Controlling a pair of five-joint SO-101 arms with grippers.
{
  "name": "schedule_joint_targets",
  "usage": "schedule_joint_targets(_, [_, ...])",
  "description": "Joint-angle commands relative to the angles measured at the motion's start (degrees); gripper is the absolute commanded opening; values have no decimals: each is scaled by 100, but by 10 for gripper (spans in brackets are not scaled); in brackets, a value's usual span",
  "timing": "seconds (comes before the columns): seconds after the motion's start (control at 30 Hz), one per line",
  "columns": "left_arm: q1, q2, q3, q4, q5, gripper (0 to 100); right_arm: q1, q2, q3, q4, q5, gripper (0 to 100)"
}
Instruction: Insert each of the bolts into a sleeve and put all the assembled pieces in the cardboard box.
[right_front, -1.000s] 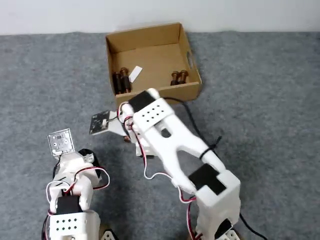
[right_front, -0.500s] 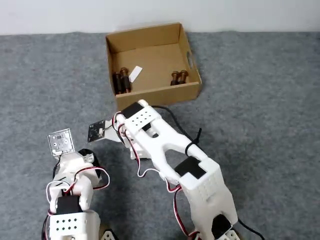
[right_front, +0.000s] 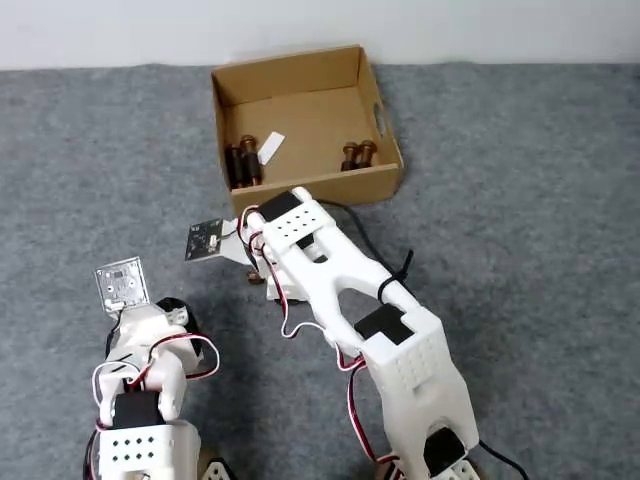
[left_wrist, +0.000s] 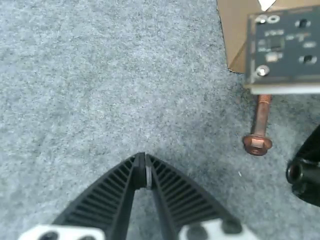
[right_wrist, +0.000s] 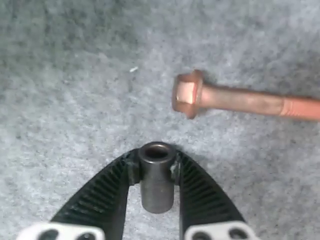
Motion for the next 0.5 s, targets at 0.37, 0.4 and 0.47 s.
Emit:
schedule_joint_targets(0.37, [-9, -35, -31, -220, -88, 6, 708, -549, -1547, 2369, -1116, 9])
schedule_joint_targets(0.4, [-9, -18, -31, -246, -88, 6, 796, -637, -1688, 2492, -1248, 9])
schedule_joint_targets(0.47, [-9, -18, -31, -264, -88, 6, 1015, -945, -1758, 2484, -1618, 9])
